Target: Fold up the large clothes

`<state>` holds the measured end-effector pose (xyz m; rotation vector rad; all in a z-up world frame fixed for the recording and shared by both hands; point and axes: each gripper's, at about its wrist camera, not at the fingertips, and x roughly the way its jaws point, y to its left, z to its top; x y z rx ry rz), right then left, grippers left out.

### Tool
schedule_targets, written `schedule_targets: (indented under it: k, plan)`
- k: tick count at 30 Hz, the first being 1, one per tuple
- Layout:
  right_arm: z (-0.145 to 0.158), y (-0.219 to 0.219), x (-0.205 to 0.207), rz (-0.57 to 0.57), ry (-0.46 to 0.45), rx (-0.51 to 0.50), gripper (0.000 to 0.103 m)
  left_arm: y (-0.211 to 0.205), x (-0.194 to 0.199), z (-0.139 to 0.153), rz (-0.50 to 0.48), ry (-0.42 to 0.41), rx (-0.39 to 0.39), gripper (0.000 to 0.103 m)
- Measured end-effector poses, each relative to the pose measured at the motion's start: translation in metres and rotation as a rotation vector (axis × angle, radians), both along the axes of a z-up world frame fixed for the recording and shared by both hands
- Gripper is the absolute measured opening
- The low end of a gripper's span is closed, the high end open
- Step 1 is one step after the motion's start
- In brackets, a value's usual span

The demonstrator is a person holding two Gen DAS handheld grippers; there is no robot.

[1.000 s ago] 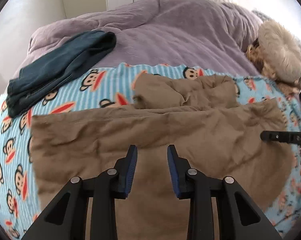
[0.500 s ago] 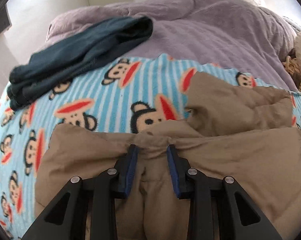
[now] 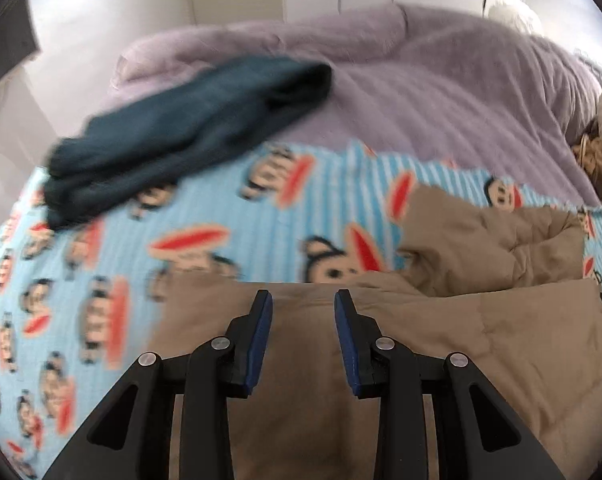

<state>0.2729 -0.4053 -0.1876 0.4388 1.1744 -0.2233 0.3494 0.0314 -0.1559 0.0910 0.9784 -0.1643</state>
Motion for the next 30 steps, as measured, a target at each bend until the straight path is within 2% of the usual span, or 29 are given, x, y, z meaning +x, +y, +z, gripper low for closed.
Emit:
schedule_targets:
  k: [3, 6, 9, 12, 15, 18, 21, 23, 24, 26, 30]
  plan:
    - [0.027, 0.001, -0.023, -0.006, -0.059, -0.018, 0.01, 0.034, -0.011, 0.006, 0.057, -0.009, 0.011, 0.035]
    - [0.04, 0.002, -0.051, -0.049, -0.089, 0.001, 0.01, 0.054, -0.013, -0.016, 0.097, 0.054, 0.037, 0.035]
    - [0.023, 0.002, -0.073, -0.06, -0.044, 0.031, 0.009, 0.057, -0.007, -0.042, 0.118, 0.096, 0.026, 0.035]
    - [-0.003, 0.0, -0.068, -0.065, -0.013, 0.056, 0.009, 0.045, 0.002, -0.059, 0.118, 0.102, 0.058, 0.035]
    - [-0.019, -0.007, -0.062, -0.098, -0.017, 0.074, 0.009, 0.046, 0.01, -0.065, 0.128, 0.123, 0.046, 0.035]
    - [-0.021, -0.012, -0.056, -0.127, -0.008, 0.099, 0.009, 0.051, 0.011, -0.059, 0.145, 0.123, 0.022, 0.035]
    - [-0.005, -0.012, -0.059, -0.129, 0.008, 0.084, 0.01, 0.055, 0.0, -0.042, 0.167, 0.11, 0.025, 0.035]
    - [0.007, -0.01, -0.066, -0.125, 0.003, 0.08, 0.017, 0.057, -0.013, -0.028, 0.162, 0.101, 0.02, 0.035]
    - [0.014, -0.008, -0.071, -0.122, -0.007, 0.084, 0.025, 0.059, -0.019, -0.023, 0.158, 0.101, 0.015, 0.035]
    - [0.027, -0.006, -0.085, -0.125, -0.027, 0.091, 0.034, 0.062, -0.036, -0.011, 0.156, 0.101, 0.001, 0.035]
    - [0.044, 0.0, -0.116, -0.15, -0.054, 0.144, 0.038, 0.065, -0.073, 0.003, 0.158, 0.122, -0.026, 0.035]
